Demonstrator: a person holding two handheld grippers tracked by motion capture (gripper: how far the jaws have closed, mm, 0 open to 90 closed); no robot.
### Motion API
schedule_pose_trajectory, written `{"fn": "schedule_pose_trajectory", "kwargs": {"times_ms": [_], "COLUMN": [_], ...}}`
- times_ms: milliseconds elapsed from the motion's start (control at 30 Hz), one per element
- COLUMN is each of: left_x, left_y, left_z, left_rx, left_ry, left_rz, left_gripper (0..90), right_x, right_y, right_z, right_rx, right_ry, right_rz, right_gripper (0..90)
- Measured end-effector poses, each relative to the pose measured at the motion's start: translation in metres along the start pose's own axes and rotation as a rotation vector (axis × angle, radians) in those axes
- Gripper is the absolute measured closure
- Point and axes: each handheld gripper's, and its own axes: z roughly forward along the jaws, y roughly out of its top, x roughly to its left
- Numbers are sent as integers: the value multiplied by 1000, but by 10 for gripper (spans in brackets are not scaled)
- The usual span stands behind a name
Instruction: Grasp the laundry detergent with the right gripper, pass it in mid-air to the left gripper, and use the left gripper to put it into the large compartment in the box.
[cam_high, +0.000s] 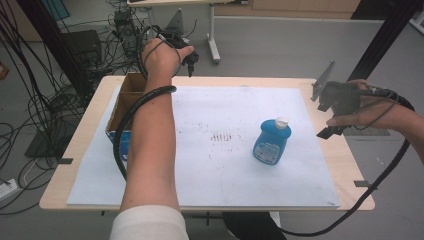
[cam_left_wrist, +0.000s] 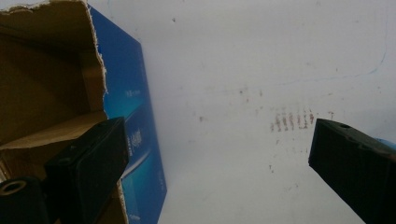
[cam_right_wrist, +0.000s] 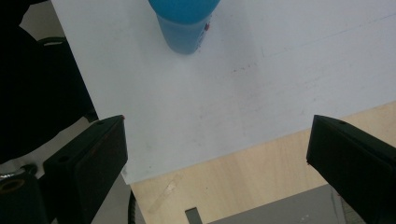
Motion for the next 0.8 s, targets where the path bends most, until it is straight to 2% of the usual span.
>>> {"fn": "schedule_pose_trajectory", "kwargs": {"times_ms": [333,433,800], "left_x": [-2,-2,1], "left_y": [0,0,-2], "left_z": [3,4,6], "left_rx": [5,8,7], "left_ry": [0,0,-6], "left_rz": [8,9,8], "left_gripper": [56,56,56], "right_x": [8,11,24], "right_y": [-15,-18,-35], "right_z": [27,37,79], "right_rx": [-39,-60,-183], "right_ry": [15,1,2], "right_rz": [52,69,155], "right_gripper": [50,51,52]}}
